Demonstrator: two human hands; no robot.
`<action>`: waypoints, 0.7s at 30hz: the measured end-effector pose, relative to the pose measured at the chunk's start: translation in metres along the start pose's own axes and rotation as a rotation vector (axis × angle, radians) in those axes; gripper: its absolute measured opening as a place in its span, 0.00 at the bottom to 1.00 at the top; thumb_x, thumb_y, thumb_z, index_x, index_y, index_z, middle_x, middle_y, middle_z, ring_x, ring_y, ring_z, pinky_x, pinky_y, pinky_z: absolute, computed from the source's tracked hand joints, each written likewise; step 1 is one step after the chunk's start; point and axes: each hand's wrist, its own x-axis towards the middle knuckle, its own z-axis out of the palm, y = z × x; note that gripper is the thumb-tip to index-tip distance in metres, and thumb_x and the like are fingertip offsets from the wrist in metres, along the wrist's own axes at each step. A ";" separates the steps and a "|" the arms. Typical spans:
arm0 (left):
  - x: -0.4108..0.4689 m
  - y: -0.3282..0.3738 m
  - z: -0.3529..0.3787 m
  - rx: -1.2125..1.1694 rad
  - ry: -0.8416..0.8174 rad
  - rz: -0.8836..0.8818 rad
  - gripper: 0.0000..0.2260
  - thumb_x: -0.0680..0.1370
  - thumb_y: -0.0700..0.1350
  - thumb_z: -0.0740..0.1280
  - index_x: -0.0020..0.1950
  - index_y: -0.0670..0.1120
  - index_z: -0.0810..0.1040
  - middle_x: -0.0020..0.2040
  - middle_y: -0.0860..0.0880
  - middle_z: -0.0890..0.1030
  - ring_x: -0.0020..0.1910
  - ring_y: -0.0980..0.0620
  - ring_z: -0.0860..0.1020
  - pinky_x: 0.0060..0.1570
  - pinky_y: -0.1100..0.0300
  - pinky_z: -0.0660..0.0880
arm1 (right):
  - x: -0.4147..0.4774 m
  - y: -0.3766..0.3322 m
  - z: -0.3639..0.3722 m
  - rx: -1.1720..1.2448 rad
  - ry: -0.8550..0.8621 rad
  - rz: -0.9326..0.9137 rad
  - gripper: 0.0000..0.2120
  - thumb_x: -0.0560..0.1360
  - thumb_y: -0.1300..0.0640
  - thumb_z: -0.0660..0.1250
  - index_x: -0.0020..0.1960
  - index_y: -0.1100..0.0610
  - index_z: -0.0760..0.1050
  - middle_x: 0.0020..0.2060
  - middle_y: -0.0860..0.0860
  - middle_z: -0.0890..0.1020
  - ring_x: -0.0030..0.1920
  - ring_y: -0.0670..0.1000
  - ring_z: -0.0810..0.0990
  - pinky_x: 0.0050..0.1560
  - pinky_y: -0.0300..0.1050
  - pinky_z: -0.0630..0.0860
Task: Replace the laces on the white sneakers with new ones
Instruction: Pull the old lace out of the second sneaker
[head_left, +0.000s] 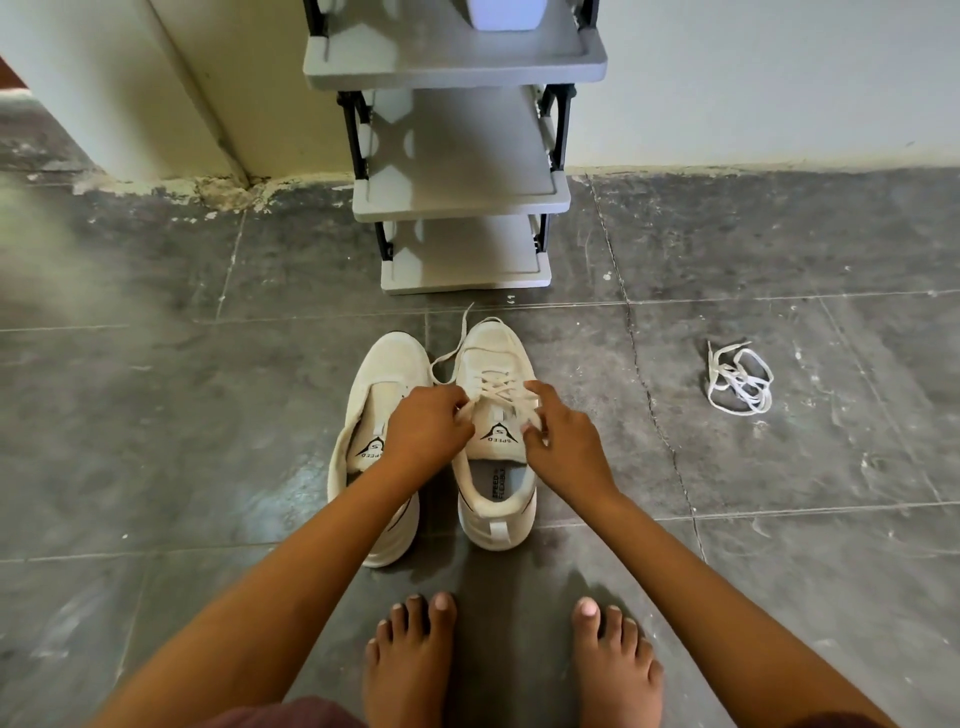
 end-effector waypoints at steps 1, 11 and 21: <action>-0.002 -0.001 0.000 0.010 0.004 0.009 0.06 0.75 0.44 0.65 0.46 0.42 0.79 0.43 0.44 0.81 0.44 0.44 0.77 0.40 0.56 0.69 | 0.000 0.000 -0.002 0.001 0.005 -0.002 0.22 0.75 0.63 0.61 0.68 0.55 0.65 0.40 0.55 0.79 0.36 0.52 0.77 0.39 0.47 0.76; -0.001 0.004 0.000 0.162 -0.065 0.056 0.07 0.76 0.44 0.63 0.39 0.42 0.74 0.42 0.41 0.79 0.43 0.43 0.76 0.38 0.56 0.65 | 0.019 -0.020 0.005 -0.541 -0.112 -0.130 0.17 0.74 0.57 0.62 0.62 0.51 0.73 0.61 0.52 0.69 0.62 0.55 0.65 0.58 0.47 0.61; 0.003 0.002 0.006 0.147 -0.045 0.075 0.08 0.76 0.44 0.63 0.42 0.39 0.76 0.42 0.40 0.79 0.43 0.42 0.76 0.36 0.57 0.64 | 0.031 -0.022 -0.001 -0.371 -0.115 -0.060 0.13 0.74 0.53 0.63 0.58 0.49 0.77 0.57 0.48 0.75 0.61 0.54 0.66 0.56 0.46 0.61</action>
